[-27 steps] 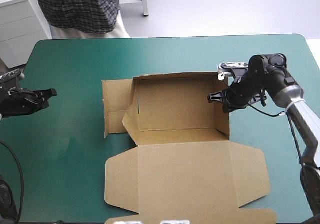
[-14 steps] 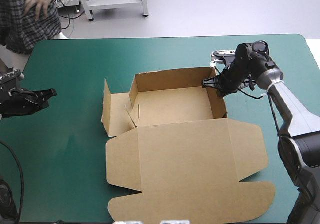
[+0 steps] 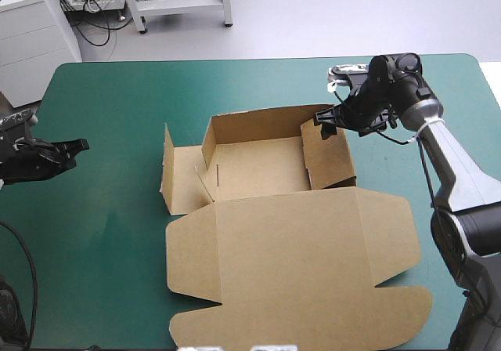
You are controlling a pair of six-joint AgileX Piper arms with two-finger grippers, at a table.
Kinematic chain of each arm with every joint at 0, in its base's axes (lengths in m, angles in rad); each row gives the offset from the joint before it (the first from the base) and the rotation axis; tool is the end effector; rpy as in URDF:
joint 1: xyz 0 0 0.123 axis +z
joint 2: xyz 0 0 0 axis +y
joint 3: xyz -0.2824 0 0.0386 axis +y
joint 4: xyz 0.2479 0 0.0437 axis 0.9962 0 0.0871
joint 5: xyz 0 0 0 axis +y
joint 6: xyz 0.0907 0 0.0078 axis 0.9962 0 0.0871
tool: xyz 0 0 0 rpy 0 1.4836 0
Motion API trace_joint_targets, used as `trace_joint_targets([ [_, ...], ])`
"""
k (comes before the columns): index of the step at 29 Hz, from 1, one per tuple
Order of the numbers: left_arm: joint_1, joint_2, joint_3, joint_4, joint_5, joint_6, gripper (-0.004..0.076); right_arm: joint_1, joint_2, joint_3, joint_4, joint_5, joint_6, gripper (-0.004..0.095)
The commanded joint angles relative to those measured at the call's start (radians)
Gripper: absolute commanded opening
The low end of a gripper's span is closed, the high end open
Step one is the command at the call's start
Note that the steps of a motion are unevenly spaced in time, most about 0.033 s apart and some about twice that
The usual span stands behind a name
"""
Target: Fold the box
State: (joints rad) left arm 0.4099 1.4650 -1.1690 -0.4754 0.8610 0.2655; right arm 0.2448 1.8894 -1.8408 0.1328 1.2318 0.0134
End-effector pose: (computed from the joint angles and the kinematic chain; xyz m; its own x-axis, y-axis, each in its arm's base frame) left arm 0.2911 0.0920 0.3050 -0.7641 -0.3915 -0.5127 -0.2496 0.9123 -0.3246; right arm 0.3933 0.1100 0.3268 -0.9158 -0.1697 -0.3640 -0.2329 0.9628 0.1372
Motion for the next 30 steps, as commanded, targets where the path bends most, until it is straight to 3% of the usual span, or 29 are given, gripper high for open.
trace_joint_targets([
  [1, 0.003, -0.033, -0.025, -0.03, -0.029, -0.004, -0.0013, -0.004, -0.099, -0.03, -0.003, 0.016, 0.003, 0.0767],
  [14, 0.003, -0.033, -0.025, -0.03, -0.019, -0.004, -0.0032, -0.004, -0.252, 0.069, -0.025, 0.016, 0.015, 0.0765],
  [30, 0.003, -0.033, -0.025, -0.03, 0.001, -0.004, -0.0032, -0.004, -0.093, 0.069, -0.024, -0.035, 0.034, 0.0765],
])
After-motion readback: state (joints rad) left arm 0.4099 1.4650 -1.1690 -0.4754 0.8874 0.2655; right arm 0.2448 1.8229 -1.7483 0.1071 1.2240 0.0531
